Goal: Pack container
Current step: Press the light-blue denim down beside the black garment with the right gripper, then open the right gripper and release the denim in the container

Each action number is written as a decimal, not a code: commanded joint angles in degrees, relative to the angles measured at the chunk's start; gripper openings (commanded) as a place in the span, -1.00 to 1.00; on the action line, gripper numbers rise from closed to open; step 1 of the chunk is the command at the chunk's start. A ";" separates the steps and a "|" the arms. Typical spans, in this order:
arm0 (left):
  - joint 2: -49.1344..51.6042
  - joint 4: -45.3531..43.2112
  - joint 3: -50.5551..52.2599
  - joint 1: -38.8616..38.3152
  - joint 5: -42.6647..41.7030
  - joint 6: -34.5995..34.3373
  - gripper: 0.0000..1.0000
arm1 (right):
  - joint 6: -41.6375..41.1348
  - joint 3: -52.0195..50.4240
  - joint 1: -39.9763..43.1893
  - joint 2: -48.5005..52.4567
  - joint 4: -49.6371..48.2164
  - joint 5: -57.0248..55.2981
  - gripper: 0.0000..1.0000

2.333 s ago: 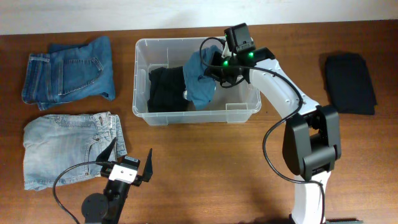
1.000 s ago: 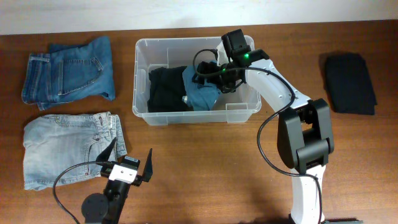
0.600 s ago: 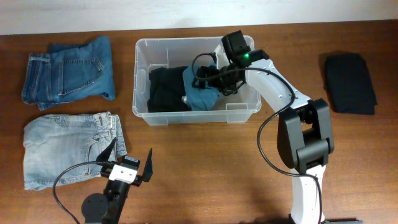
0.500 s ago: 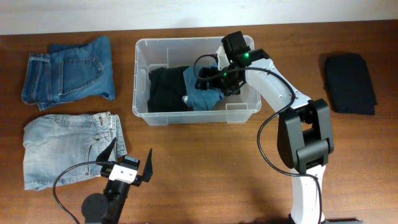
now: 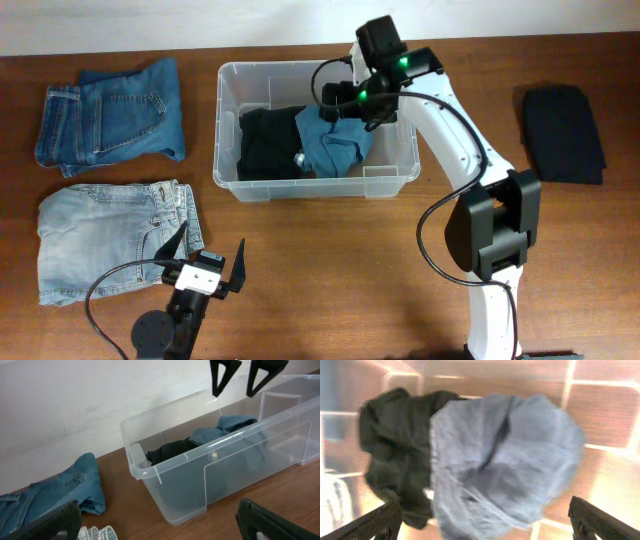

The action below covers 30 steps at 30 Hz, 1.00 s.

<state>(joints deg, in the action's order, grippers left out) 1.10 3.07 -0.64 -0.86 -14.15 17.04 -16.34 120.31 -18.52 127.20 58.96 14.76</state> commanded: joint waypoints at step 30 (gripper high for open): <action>-0.33 0.42 0.11 0.28 0.00 0.63 0.98 | -3.89 -5.57 -3.58 5.31 -3.26 -6.40 -0.92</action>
<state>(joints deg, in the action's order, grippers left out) 1.13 3.07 -0.64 -0.86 -14.15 17.02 -19.77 115.20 -20.38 131.22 56.27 7.60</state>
